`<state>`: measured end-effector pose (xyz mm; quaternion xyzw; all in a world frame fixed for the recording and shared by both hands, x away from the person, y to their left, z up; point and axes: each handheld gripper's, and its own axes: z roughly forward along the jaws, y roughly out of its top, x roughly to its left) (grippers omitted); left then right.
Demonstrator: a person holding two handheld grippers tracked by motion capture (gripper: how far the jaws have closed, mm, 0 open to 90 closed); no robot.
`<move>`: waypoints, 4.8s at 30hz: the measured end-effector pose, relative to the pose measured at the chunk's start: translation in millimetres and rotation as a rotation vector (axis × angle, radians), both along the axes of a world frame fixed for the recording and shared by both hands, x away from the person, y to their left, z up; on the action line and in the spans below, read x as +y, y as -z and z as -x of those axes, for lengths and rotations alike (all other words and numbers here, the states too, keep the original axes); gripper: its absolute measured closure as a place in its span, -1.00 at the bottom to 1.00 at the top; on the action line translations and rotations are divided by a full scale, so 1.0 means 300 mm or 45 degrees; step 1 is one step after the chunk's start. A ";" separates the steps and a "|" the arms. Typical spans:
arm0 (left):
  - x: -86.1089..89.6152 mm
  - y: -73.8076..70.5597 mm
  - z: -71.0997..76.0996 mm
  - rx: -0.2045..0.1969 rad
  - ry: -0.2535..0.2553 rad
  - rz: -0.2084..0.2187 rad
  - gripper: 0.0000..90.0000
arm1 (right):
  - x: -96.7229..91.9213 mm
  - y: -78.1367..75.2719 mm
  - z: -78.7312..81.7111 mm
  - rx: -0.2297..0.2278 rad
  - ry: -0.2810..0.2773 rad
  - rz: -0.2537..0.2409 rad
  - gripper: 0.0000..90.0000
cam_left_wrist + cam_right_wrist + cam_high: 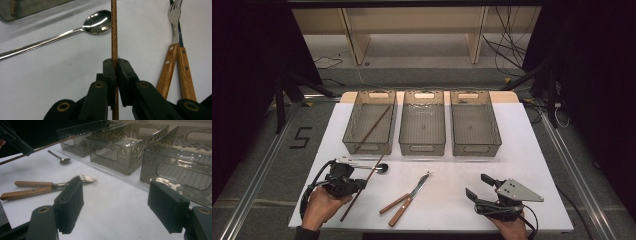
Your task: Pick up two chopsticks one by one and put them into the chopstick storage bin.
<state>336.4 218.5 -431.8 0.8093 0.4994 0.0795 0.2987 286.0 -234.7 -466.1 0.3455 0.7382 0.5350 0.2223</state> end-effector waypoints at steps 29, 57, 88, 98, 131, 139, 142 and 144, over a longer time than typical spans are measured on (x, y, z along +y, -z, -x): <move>0.023 -0.187 -0.284 -0.224 0.010 0.043 0.88 | -0.004 0.005 -0.005 0.011 0.006 -0.011 -0.35; 0.016 -0.249 -0.598 -0.296 0.012 -0.122 0.88 | -0.008 0.003 -0.006 0.013 0.003 -0.021 -0.35; 0.016 -0.126 -0.680 -0.281 -0.012 -0.174 0.87 | -0.008 0.004 -0.005 0.017 -0.003 -0.026 -0.35; 0.022 -0.159 -0.651 -0.294 -0.058 -0.089 0.21 | -0.009 0.003 -0.005 0.016 -0.002 -0.027 -0.35; 0.026 -0.069 -0.247 -0.196 0.225 -0.070 -0.45 | 0.000 0.001 -0.002 0.004 -0.008 -0.016 -0.35; 0.025 -0.038 -0.250 -0.146 0.276 -0.141 -0.43 | 0.000 0.000 -0.001 0.001 -0.015 -0.012 -0.35; 0.022 -0.022 -0.254 -0.124 0.296 -0.166 -0.41 | 0.000 0.000 0.000 0.001 -0.015 -0.017 -0.35; 0.022 -0.011 -0.258 -0.113 0.306 -0.180 -0.41 | -0.001 0.000 -0.001 0.001 -0.013 -0.018 -0.35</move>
